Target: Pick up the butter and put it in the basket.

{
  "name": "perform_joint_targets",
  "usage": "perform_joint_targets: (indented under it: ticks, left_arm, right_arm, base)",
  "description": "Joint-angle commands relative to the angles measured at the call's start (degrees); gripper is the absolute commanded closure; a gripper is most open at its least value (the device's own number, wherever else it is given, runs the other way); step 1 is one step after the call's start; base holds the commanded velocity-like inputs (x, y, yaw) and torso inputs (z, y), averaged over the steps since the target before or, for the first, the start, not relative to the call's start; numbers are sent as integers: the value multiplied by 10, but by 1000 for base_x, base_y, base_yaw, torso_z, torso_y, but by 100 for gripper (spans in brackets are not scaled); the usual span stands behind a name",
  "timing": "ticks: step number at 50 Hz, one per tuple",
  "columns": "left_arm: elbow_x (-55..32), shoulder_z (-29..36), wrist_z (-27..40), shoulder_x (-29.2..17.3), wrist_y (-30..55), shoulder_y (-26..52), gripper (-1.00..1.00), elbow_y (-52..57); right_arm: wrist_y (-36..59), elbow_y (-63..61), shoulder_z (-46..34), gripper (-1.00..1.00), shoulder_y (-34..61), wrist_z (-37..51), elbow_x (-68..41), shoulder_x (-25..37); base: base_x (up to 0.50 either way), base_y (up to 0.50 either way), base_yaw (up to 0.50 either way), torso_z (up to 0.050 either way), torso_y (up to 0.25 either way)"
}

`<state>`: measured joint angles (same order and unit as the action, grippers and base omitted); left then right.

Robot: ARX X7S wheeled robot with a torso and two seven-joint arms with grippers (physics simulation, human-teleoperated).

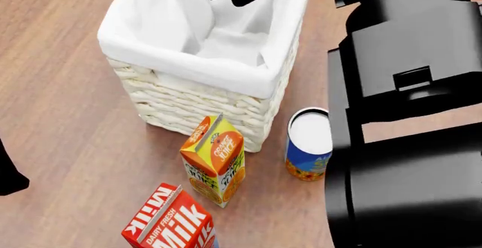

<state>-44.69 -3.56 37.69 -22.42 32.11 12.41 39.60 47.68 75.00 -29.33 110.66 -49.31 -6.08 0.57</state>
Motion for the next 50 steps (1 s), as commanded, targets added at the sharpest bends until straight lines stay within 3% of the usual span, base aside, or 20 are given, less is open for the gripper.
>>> perform_joint_targets:
  ticks: [1, 28, 50]
  left_arm:
    - [-7, 0, 9, -3, 6, -4, -100, 10]
    - [-40, -15, 36, -21, 28, -11, -100, 37]
    - [-74, -32, 53, -37, 44, -1, -100, 41]
  right_arm:
    - [18, 0, 44, 100, 1, -10, 19, -5]
    - [38, 0, 84, 100, -15, -2, 42, -4]
    - [41, 0, -18, 100, -27, 6, -86, -5]
  base:
    - [0, 0, 0, 0, 0]
    - [0, 0, 0, 0, 2]
    - [0, 0, 0, 0, 1]
